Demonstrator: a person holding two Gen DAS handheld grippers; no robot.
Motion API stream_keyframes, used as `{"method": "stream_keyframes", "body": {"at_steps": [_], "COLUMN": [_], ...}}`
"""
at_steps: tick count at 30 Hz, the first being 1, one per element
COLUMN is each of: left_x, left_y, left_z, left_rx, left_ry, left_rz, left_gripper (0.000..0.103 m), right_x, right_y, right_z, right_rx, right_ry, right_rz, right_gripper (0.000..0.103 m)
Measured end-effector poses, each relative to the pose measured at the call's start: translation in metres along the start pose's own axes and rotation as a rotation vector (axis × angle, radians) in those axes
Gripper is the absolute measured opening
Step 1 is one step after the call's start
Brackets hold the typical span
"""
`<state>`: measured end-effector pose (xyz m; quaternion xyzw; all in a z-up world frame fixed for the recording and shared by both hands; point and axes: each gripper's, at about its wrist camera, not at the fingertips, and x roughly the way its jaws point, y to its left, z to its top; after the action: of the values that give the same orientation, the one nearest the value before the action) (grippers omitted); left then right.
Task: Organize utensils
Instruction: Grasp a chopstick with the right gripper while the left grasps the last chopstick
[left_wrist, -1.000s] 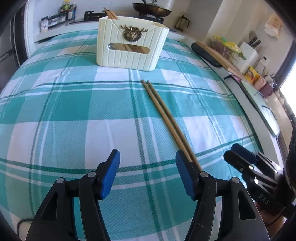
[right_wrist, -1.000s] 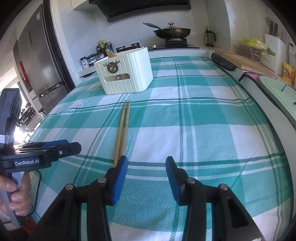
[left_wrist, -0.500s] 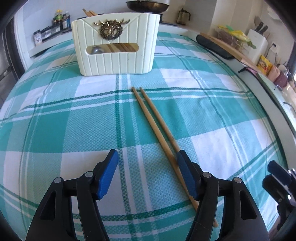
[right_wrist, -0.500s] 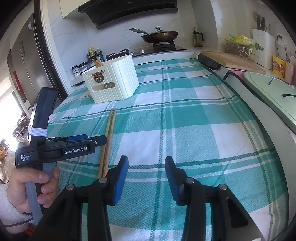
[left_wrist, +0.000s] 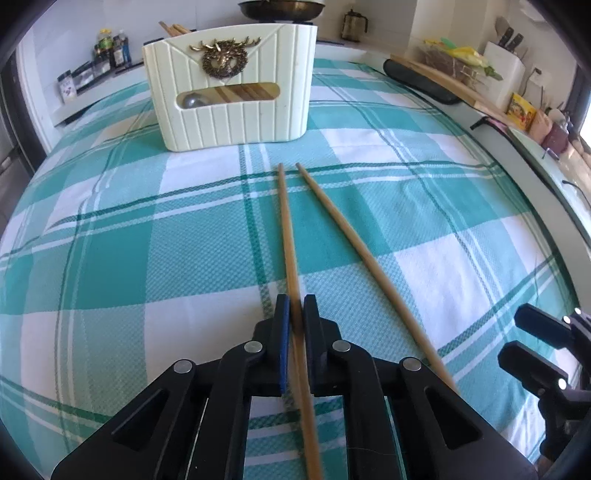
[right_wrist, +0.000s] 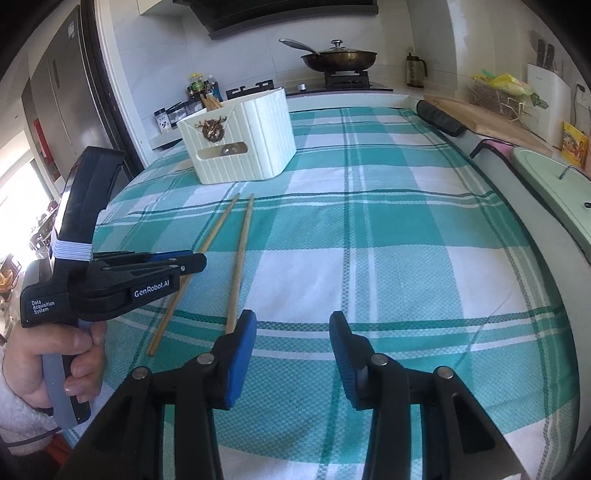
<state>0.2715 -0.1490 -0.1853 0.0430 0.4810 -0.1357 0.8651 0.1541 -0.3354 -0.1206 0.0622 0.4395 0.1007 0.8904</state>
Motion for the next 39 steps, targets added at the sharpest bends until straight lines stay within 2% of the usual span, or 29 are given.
{"method": "stream_keyframes", "body": {"at_steps": [4,8,9,10,11,18,20,21,22,23,24,25,27,28,31,34,37,39], "left_x": [-0.011,-0.02,-0.022,-0.024,-0.026,-0.036,-0.039,-0.038,-0.038,-0.037,-0.036,-0.036,-0.032,-0.03,-0.026,-0.025,-0.023,-0.023], "left_y": [0.023,0.047,0.053,0.06,0.066,0.113,0.121,0.123,0.125,0.126,0.126,0.126,0.126,0.126,0.121,0.117,0.119,0.122], "left_z": [-0.015,-0.025,-0.027,-0.029,-0.03,-0.04,-0.042,-0.041,-0.041,-0.04,-0.038,-0.037,-0.035,-0.034,-0.031,-0.032,-0.032,-0.032], "left_rx": [-0.002,-0.032,-0.041,-0.053,-0.064,-0.177,-0.202,-0.212,-0.22,-0.223,-0.225,-0.223,-0.21,-0.196,-0.153,-0.12,-0.128,-0.135], "left_ry": [-0.011,-0.007,-0.007,-0.007,-0.006,-0.004,-0.008,-0.009,-0.01,-0.012,-0.013,-0.012,0.003,0.008,0.021,0.023,0.025,0.026], "left_rz": [0.036,0.06,0.066,0.077,0.086,0.13,0.131,0.127,0.121,0.116,0.12,0.123,0.12,0.124,0.146,0.163,0.181,0.178], "left_gripper": [0.005,0.005,0.005,0.005,0.005,0.006,0.008,0.018,0.036,0.045,0.059,0.062,0.063,0.064,0.066,0.069,0.078,0.079], "right_x": [0.018,0.043,0.048,0.053,0.057,0.04,0.032,0.029,0.026,0.025,0.025,0.026,0.028,0.029,0.042,0.046,0.045,0.044], "right_y": [0.027,0.05,0.051,0.051,0.05,0.027,0.017,0.01,0.005,0.0,-0.003,-0.004,-0.003,-0.001,0.006,0.011,0.009,0.008], "right_z": [0.009,0.014,0.014,0.014,0.014,0.005,0.0,-0.002,-0.003,-0.003,-0.002,-0.001,0.003,0.005,0.009,0.011,0.01,0.009], "right_rx": [-0.093,-0.187,-0.187,-0.179,-0.165,-0.077,-0.046,-0.023,-0.004,0.017,0.027,0.035,0.032,0.016,-0.05,-0.094,-0.098,-0.101], "right_ry": [0.051,0.104,0.113,0.125,0.135,0.141,0.145,0.145,0.138,0.134,0.135,0.136,0.128,0.125,0.163,0.154,0.141,0.131], "right_rz": [0.04,-0.003,-0.009,-0.015,-0.028,-0.124,-0.158,-0.172,-0.173,-0.161,-0.15,-0.139,-0.133,-0.129,-0.143,-0.162,-0.152,-0.147], "right_gripper": [0.042,0.042,0.032,0.014,0.009,0.007,0.008,0.009,0.011,0.012,0.016,0.024,0.038,0.04,0.041,0.043,0.043,0.043]}}
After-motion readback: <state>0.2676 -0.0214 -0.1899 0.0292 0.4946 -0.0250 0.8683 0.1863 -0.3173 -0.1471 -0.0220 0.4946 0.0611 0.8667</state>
